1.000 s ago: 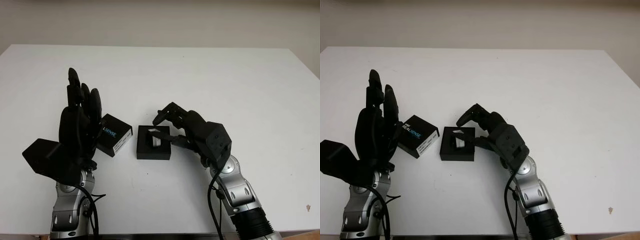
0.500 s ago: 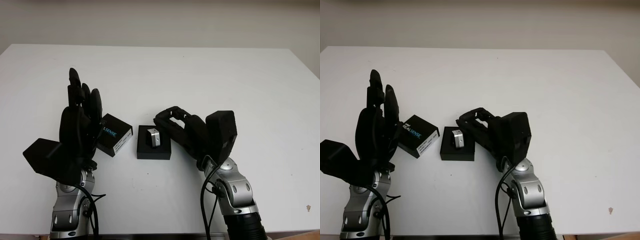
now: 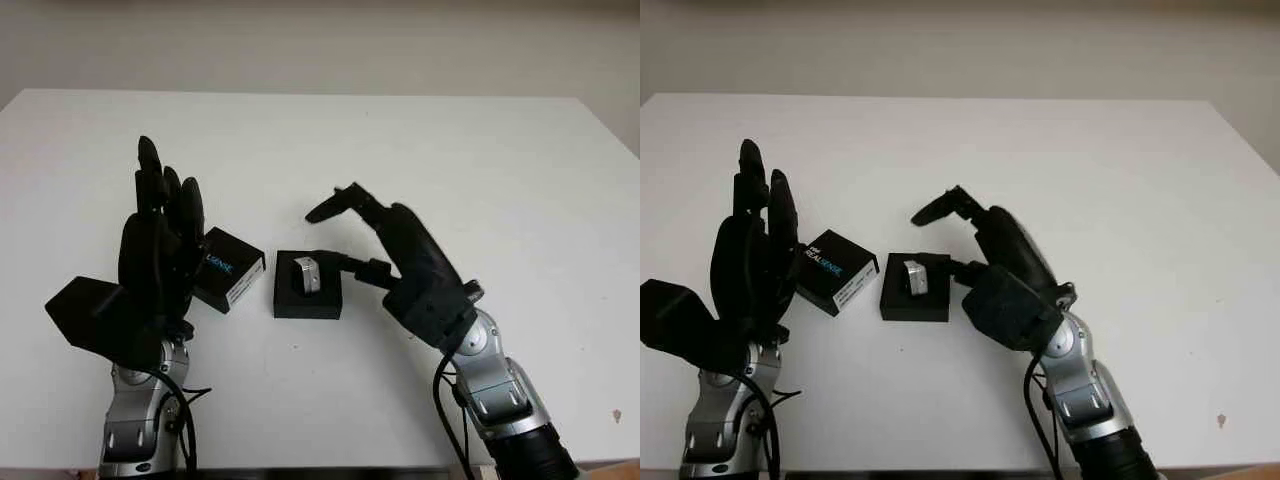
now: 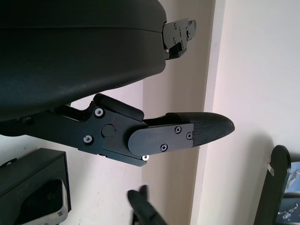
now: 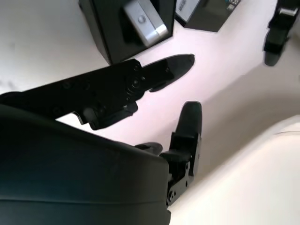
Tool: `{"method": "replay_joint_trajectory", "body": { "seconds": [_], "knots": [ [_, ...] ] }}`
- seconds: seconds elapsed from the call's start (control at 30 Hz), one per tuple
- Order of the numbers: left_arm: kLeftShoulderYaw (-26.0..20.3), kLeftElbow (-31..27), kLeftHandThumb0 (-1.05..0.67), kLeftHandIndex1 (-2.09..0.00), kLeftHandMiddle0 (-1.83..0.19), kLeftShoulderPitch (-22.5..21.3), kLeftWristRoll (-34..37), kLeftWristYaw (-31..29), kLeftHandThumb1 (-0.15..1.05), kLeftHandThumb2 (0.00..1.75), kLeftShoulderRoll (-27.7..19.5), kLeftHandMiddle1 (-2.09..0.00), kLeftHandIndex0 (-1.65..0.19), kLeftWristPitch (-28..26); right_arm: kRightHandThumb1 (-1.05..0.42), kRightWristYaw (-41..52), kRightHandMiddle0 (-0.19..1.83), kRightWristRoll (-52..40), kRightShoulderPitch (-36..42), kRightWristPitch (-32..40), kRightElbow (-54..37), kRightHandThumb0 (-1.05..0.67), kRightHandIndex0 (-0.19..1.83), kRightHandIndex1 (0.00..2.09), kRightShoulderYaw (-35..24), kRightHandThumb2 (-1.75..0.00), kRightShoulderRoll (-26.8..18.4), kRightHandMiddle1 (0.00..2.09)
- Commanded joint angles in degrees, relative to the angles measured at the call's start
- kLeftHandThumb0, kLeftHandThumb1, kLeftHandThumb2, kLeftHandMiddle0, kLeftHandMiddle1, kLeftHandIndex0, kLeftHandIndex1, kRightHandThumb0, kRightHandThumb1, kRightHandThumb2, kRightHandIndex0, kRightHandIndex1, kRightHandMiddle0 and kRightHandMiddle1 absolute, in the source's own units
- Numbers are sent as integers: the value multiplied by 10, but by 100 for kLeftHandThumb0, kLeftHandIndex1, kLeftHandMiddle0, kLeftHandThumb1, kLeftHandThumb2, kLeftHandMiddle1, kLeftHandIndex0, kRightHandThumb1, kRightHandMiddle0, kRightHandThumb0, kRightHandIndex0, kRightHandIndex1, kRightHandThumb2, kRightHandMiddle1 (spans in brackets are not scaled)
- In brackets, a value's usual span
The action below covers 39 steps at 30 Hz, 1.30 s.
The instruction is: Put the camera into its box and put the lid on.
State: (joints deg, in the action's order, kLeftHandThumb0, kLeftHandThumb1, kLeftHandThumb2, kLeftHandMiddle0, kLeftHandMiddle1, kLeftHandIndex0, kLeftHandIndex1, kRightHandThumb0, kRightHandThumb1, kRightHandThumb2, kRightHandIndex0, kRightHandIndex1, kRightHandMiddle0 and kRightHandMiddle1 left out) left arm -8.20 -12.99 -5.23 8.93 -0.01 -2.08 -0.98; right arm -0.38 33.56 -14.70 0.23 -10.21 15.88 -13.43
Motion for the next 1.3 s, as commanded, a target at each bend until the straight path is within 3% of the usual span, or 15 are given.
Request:
{"method": "replay_joint_trajectory", "body": {
  "seconds": [0.0,0.13,0.27,0.53,0.8,1.27],
  "knots": [
    [-1,-2,-71,0,19,-3,-2,-3,105,52,-6,0,19,2,-93,-18,32,66,11,3,-32,-61,36,15,26,-6,-5,111],
    [-2,-4,-71,0,19,-3,0,-2,105,51,-3,0,19,0,-95,-38,27,176,35,9,-57,-70,33,15,59,-6,-7,118],
    [-2,-3,-71,0,19,-2,-4,1,105,51,-2,0,19,4,-92,-47,25,218,37,0,-47,-69,32,14,67,-5,-14,111],
    [-2,-2,-71,0,19,0,1,-2,105,50,-2,0,19,4,-90,17,28,215,-13,4,-22,-71,33,15,50,-5,-39,99],
    [-1,-1,-70,0,19,2,-4,-2,105,50,-3,0,19,7,-88,116,33,236,-73,31,-13,-77,31,11,50,-5,-61,71],
    [-1,-2,-70,0,19,5,-2,1,105,50,1,0,19,9,-86,140,33,239,-94,19,15,-73,28,8,64,-5,-69,57]
  ]
}}
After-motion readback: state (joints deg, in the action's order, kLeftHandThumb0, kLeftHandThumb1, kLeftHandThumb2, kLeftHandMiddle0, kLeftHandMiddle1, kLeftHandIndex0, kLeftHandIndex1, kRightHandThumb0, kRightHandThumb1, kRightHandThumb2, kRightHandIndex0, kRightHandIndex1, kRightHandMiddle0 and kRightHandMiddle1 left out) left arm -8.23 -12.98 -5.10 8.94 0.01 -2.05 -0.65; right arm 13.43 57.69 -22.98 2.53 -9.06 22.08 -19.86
